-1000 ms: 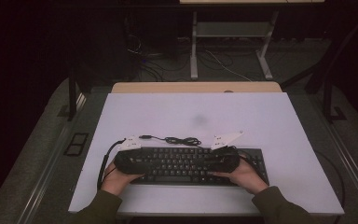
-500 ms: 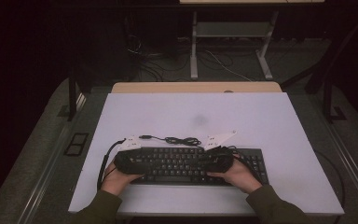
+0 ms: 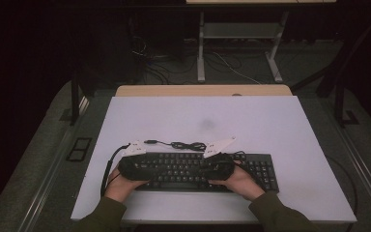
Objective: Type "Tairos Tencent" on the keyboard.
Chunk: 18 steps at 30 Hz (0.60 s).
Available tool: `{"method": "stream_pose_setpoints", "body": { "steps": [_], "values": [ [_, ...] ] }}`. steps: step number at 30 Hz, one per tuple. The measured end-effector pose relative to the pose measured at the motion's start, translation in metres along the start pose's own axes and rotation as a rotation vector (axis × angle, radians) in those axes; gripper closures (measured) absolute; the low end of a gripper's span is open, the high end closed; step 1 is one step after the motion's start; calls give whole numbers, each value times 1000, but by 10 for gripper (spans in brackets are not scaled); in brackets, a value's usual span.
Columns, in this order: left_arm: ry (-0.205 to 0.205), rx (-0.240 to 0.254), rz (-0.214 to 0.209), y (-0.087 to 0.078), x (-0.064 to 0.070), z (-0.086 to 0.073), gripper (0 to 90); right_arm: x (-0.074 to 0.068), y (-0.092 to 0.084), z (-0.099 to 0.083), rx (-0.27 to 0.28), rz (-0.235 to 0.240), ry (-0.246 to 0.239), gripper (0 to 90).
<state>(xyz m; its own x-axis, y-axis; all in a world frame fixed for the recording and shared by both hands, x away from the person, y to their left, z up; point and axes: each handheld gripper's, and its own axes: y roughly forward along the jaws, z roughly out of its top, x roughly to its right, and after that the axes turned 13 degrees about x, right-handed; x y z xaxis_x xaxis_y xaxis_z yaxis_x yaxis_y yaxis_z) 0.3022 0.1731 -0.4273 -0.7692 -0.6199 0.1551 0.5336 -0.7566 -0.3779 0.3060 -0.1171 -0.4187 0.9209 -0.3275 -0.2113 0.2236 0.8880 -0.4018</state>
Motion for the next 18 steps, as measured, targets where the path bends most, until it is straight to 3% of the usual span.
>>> {"method": "stream_pose_setpoints", "body": {
  "steps": [18],
  "values": [
    [6, 1, -4, 0, 1, 0, 365, -5, 25, -4, -55, 5, -10, 891]
  ]
}}
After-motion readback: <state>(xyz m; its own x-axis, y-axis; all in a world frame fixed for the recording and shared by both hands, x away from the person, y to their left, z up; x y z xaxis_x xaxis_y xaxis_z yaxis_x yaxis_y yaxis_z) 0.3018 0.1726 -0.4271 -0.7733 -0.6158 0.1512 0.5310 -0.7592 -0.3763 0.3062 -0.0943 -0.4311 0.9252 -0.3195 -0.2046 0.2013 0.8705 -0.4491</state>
